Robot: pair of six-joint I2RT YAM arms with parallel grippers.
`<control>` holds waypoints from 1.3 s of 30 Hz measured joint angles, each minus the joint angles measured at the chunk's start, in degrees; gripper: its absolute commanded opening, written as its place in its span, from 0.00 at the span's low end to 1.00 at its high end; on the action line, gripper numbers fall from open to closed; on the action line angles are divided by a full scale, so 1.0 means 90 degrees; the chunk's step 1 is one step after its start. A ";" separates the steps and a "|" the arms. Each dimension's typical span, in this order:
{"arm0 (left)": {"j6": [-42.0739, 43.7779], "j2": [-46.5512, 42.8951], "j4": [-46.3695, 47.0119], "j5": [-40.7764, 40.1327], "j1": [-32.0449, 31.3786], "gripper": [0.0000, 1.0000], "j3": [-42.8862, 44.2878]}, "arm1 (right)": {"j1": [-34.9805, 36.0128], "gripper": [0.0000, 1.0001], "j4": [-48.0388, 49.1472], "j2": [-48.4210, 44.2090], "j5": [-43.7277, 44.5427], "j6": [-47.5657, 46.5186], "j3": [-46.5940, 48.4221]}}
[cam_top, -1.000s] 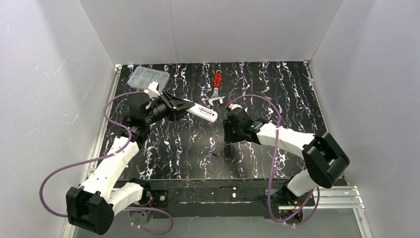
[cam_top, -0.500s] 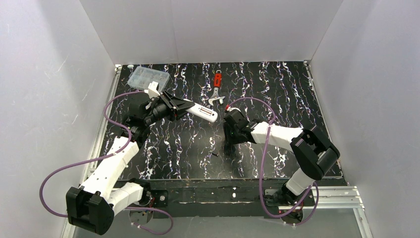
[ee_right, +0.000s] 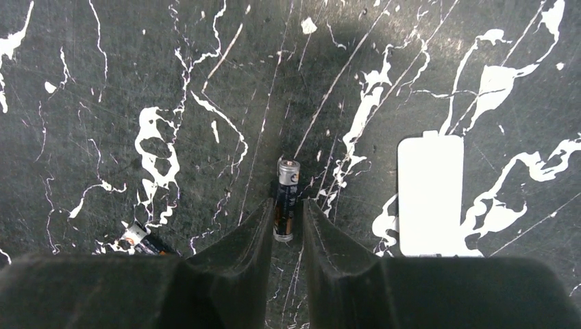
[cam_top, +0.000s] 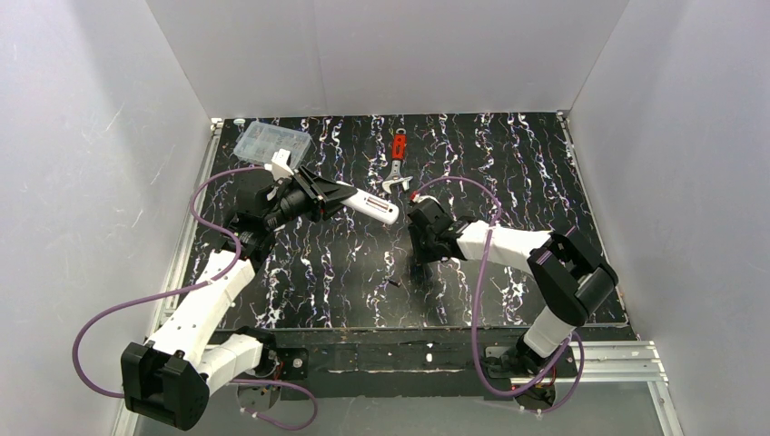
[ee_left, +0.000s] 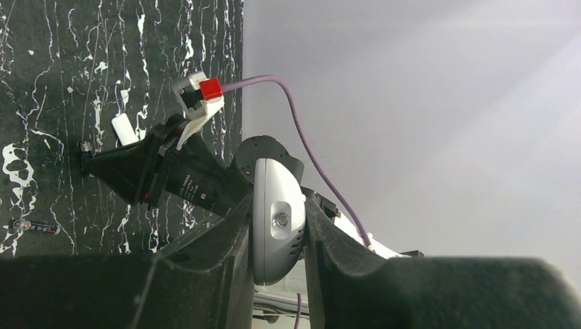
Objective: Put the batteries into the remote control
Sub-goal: Pick up the battery from the center of the board.
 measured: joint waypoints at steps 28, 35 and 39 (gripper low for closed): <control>0.0039 -0.0092 -0.0049 -0.0019 0.0000 0.00 -0.0002 | 0.0296 0.28 -0.0444 0.0318 0.0811 -0.0051 0.0398; 0.0036 -0.0092 -0.0049 -0.0046 0.0000 0.00 -0.0005 | 0.0304 0.28 -0.0461 0.0284 0.0811 -0.0027 0.0367; 0.0036 -0.0092 -0.0049 -0.0046 0.0000 0.00 -0.0010 | 0.0323 0.28 -0.0488 0.0250 0.0814 -0.0022 0.0335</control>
